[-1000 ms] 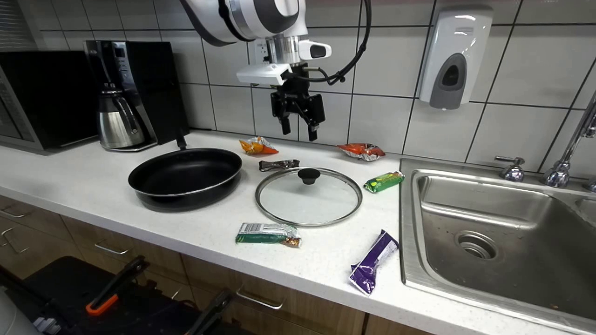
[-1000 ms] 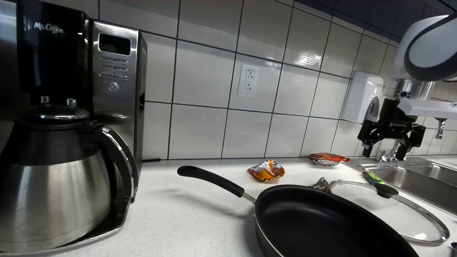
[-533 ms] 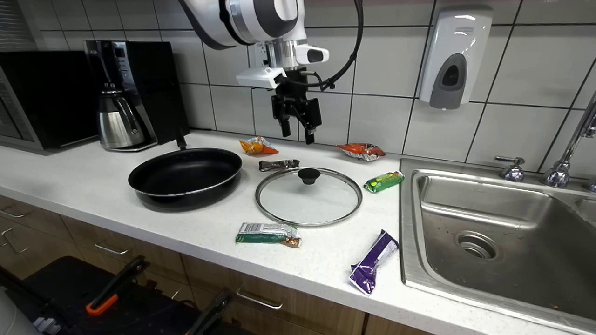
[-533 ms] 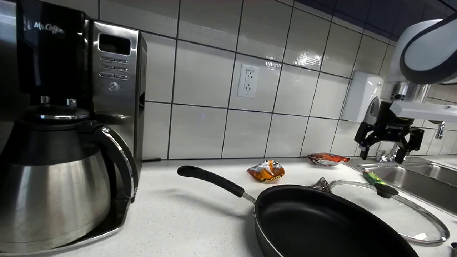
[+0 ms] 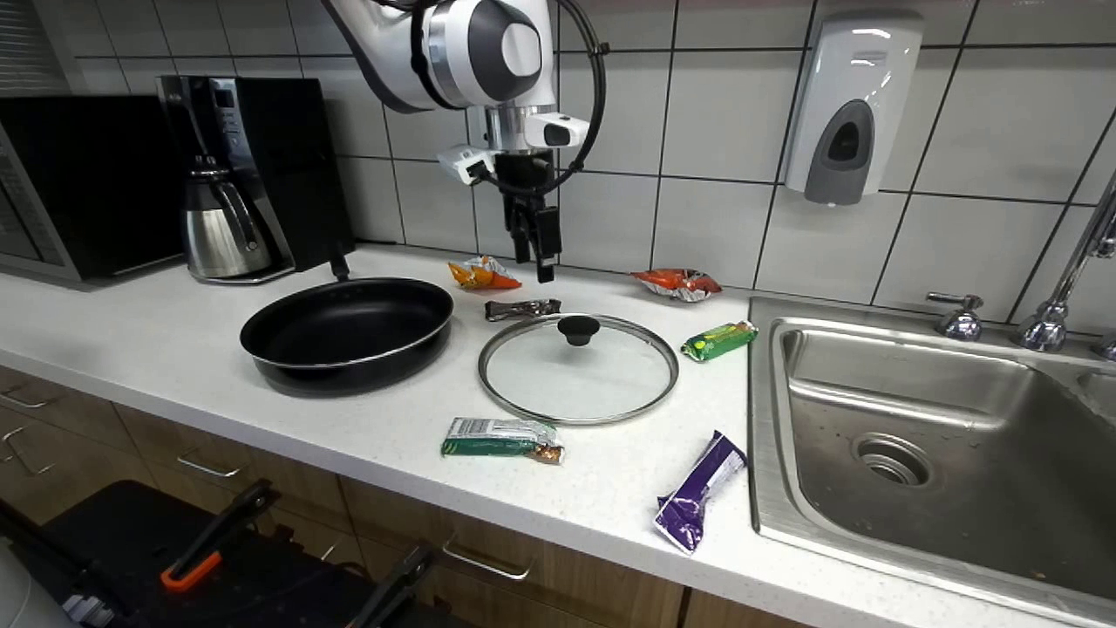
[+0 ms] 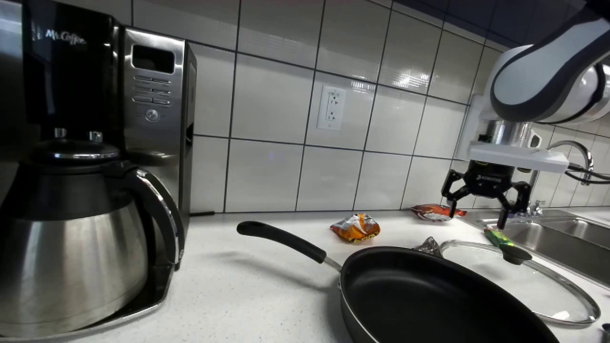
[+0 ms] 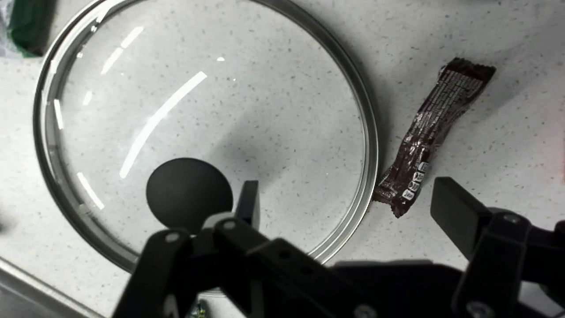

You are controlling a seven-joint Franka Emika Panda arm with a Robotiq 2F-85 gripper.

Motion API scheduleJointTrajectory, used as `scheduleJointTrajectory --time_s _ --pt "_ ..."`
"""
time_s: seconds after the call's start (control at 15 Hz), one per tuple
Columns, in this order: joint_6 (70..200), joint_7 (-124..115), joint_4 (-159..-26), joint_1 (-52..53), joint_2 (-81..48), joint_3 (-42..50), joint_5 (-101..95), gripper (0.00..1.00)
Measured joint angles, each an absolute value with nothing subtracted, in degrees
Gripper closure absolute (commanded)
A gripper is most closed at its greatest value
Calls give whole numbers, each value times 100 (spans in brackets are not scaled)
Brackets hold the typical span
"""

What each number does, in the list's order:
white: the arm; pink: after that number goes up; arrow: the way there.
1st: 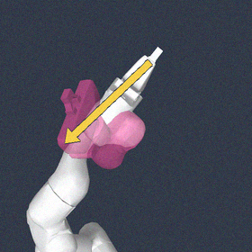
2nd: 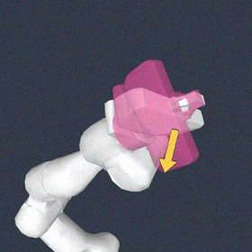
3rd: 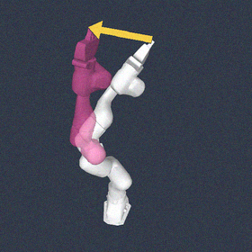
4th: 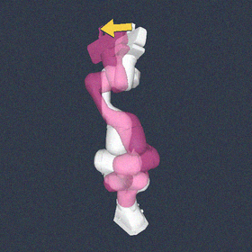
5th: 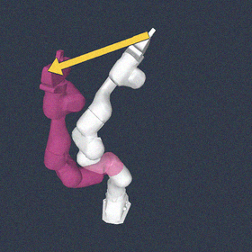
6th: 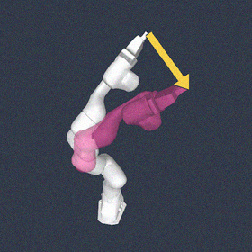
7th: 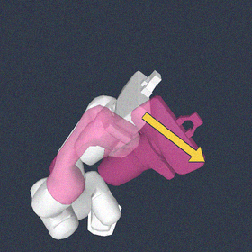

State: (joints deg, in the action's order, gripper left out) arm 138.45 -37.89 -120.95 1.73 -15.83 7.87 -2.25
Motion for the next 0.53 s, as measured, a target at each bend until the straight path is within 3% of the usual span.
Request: scheduleJointTrajectory --time_s 0.53 --pt "13771 -4989 -11352 383 -2463 784 219 0"
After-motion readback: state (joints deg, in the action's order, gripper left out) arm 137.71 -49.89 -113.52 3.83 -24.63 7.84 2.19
